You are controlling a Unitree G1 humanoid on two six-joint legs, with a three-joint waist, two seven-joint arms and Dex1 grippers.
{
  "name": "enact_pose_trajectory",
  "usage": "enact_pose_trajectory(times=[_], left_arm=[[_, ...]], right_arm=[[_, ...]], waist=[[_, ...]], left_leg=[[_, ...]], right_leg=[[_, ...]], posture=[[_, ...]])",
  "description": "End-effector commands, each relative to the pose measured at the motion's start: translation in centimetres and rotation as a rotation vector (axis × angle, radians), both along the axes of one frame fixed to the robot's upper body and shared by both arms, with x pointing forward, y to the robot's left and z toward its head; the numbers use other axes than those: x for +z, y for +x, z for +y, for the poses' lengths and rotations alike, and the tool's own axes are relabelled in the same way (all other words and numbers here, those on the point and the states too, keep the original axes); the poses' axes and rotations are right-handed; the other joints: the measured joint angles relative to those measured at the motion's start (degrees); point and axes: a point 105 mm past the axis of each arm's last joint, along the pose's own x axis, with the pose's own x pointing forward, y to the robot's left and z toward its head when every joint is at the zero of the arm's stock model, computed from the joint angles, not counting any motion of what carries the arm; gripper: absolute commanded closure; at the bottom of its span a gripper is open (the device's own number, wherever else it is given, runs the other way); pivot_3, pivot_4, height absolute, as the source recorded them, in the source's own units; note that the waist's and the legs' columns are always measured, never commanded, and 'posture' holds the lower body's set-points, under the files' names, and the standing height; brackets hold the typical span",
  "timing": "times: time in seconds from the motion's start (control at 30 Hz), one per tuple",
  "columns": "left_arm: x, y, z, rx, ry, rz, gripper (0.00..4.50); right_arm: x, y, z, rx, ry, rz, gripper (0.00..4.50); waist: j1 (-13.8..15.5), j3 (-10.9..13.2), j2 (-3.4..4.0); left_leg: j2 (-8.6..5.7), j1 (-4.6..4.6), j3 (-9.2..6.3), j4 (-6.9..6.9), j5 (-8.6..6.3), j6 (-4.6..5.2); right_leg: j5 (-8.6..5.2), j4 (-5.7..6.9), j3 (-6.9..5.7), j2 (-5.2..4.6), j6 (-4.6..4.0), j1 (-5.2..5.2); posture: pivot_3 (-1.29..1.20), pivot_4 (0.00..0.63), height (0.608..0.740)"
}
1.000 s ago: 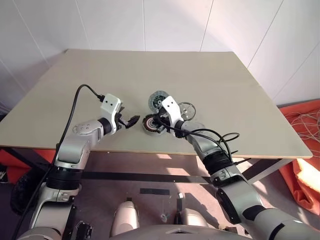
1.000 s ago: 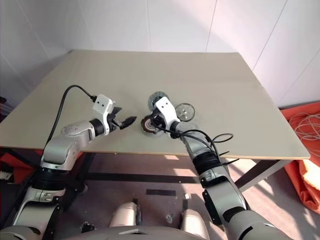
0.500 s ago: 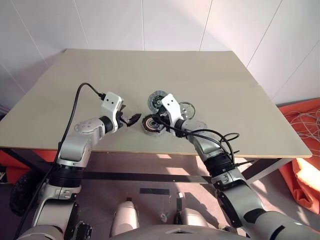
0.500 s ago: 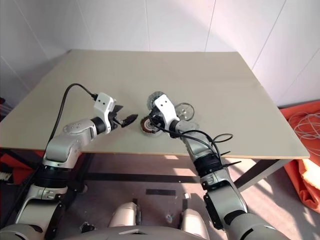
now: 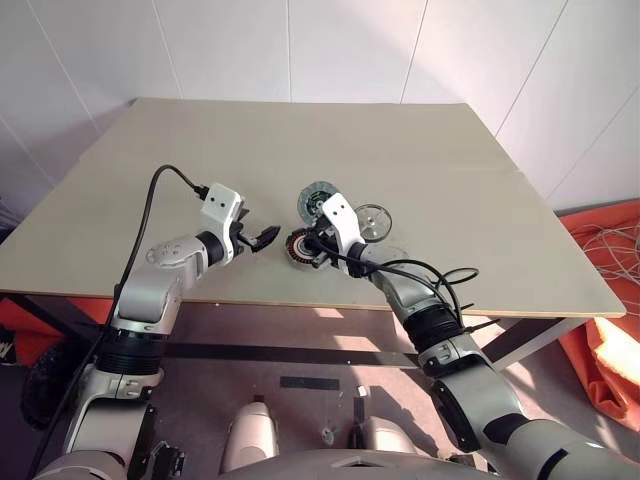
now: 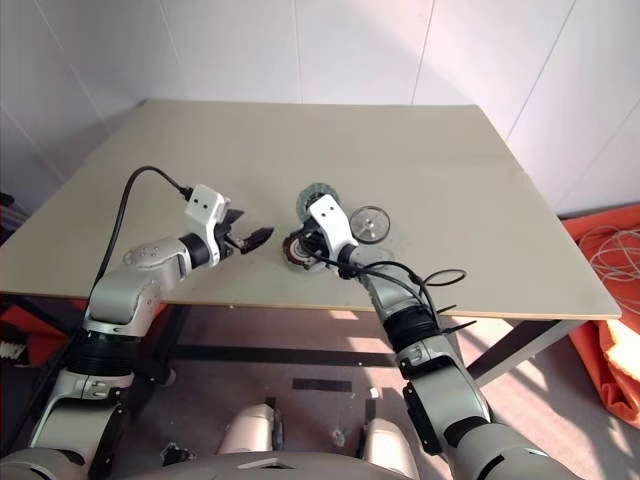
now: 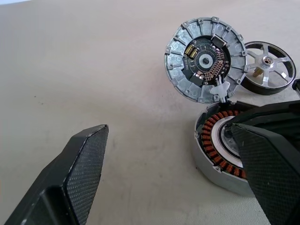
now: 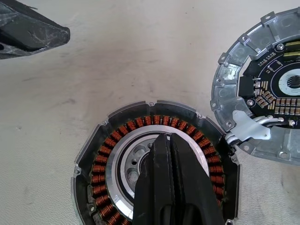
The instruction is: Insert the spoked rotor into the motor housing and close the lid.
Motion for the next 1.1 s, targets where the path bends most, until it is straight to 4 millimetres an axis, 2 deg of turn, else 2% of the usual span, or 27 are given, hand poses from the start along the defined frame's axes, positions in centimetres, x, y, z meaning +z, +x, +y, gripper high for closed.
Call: enact_pose_trajectory(times=[0.03, 0.17, 0.43, 0.6, 0.67, 0.83, 0.93, 1.1], left_arm=[[1.4, 0.3, 0.1, 0.004, 0.001, -0.056, 0.00], [1.4, 0.4, 0.1, 0.004, 0.000, -0.055, 0.00], [1.4, 0.5, 0.4, 0.013, 0.001, -0.055, 0.00], [1.4, 0.5, 0.5, 0.015, 0.002, -0.055, 0.00], [1.4, 0.5, 0.4, 0.013, 0.001, -0.055, 0.00], [1.4, 0.5, 0.2, 0.007, -0.003, -0.059, 0.00], [1.5, 0.5, 0.2, 0.004, -0.005, -0.068, 0.00], [1.4, 0.6, 0.0, 0.002, -0.010, -0.073, 0.00]], right_arm=[[3.0, 0.1, 0.6, 0.035, 0.034, -0.077, 4.46], [3.9, -0.4, 1.2, 0.066, 0.048, -0.090, 4.46], [0.6, -1.0, 0.9, 0.051, 0.015, 0.013, 4.46], [0.7, -0.8, 0.5, 0.035, 0.013, 0.002, 4.46], [1.2, -0.6, 0.4, 0.030, 0.017, -0.022, 4.46], [4.9, -0.3, -0.3, 0.010, 0.115, -0.125, 4.46], [6.4, -0.4, -1.9, -0.015, 0.127, -0.164, 4.46], [7.5, -0.8, -4.9, -0.043, 0.099, -0.171, 4.46]], waist=[[0.0, 0.0, 0.00], [-0.1, 0.0, 0.00], [0.0, 0.0, 0.00], [-0.1, 0.0, 0.00], [0.0, 0.0, 0.00], [0.0, 0.0, 0.00], [0.0, 0.0, 0.00], [0.1, 0.0, 0.00]], left_leg=[[0.00, -0.02, 0.00, 0.00, 0.00, 0.00], [0.01, -0.11, 0.00, -0.05, 0.00, 0.00], [0.01, -0.14, 0.01, -0.07, 0.00, 0.00], [0.01, -0.08, 0.01, -0.07, 0.00, 0.00], [0.01, -0.08, 0.01, -0.08, 0.00, 0.00], [0.00, -0.14, 0.01, -0.07, 0.00, 0.00], [0.01, -0.15, 0.01, -0.08, 0.00, 0.00], [0.00, -0.14, 0.02, -0.08, 0.00, 0.00]], right_leg=[[0.00, 0.00, 0.00, 0.00, 0.00, -0.02], [0.00, -0.03, 0.00, 0.01, -0.01, -0.12], [0.00, -0.11, 0.00, 0.01, -0.02, -0.11], [0.00, -0.09, 0.00, 0.01, -0.02, -0.09], [-0.01, -0.09, 0.00, 0.01, -0.01, -0.09], [0.00, -0.10, 0.00, 0.01, -0.02, -0.12], [0.00, -0.12, 0.00, 0.01, -0.02, -0.12], [0.00, -0.16, 0.00, 0.01, -0.01, -0.07]], posture=[[0.00, 0.000, 0.740], [0.00, 0.000, 0.740], [0.00, 0.000, 0.740], [0.00, 0.000, 0.740], [0.00, 0.000, 0.740], [0.00, 0.000, 0.740], [0.00, 0.000, 0.740], [0.00, 0.000, 0.740]])
